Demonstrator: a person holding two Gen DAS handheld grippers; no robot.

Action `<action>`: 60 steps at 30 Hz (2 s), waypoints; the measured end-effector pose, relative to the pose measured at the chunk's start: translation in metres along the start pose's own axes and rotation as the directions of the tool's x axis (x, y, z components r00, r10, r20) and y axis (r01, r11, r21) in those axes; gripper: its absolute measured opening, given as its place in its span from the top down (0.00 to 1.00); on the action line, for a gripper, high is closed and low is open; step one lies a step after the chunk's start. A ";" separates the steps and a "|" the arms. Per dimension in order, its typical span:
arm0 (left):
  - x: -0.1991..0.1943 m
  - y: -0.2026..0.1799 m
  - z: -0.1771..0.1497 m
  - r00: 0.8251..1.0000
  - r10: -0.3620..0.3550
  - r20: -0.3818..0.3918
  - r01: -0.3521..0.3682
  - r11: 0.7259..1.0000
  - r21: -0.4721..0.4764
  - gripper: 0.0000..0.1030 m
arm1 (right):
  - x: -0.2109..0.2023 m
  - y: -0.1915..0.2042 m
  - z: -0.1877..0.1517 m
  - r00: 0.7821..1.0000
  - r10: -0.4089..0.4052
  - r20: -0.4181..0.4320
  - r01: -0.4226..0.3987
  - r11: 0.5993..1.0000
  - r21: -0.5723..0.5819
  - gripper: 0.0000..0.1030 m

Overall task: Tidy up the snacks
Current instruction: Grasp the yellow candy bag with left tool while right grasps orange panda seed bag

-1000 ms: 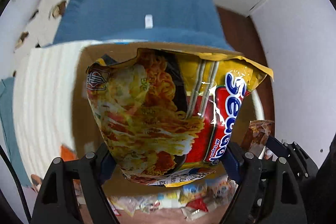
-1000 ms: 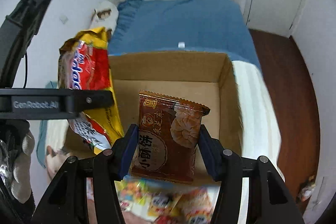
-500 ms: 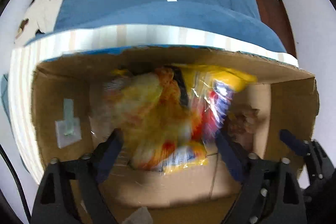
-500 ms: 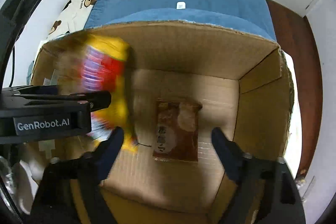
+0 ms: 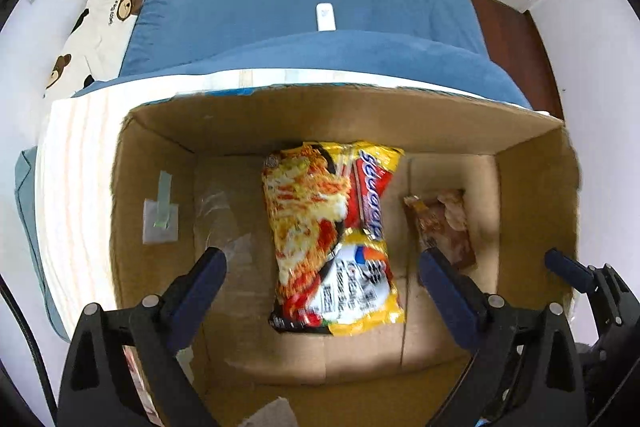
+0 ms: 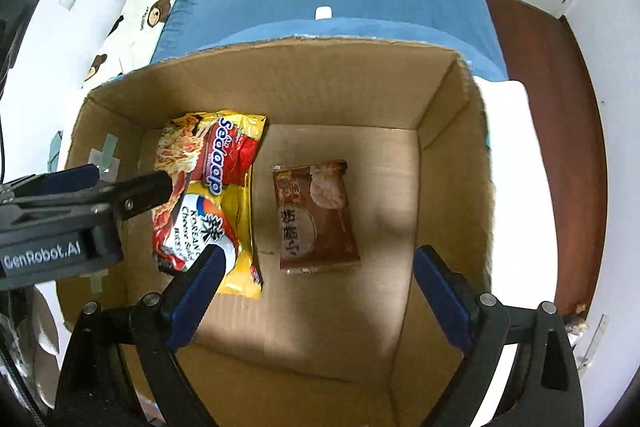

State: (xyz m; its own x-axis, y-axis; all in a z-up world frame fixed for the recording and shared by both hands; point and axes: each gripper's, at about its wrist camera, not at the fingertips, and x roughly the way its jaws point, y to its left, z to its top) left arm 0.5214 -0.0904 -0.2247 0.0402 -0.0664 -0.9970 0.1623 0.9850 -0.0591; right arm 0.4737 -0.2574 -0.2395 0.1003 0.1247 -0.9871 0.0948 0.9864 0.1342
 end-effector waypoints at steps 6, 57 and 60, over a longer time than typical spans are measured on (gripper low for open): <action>-0.052 -0.006 -0.032 0.996 0.000 0.093 -0.002 1.000 0.020 0.04 | -0.054 0.008 -0.029 0.996 0.008 0.087 -0.010 1.000 0.019 0.04; 0.106 0.056 -0.272 0.979 -0.030 -0.201 0.011 0.995 -0.095 0.42 | 0.048 -0.033 -0.286 0.985 -0.018 -0.172 0.037 0.993 0.110 0.34; 0.121 0.053 -0.273 0.976 -0.004 -0.216 -0.012 0.997 -0.072 0.41 | 0.056 -0.041 -0.293 0.981 0.015 -0.194 0.015 0.989 0.149 0.32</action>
State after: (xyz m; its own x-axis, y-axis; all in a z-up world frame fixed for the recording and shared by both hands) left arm 0.2658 -0.0025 -0.3623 -0.1743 -0.0344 -0.9841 0.0908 0.9946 -0.0508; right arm 0.1852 -0.2593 -0.3260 -0.0926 0.1575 -0.9832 0.2424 0.9613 0.1311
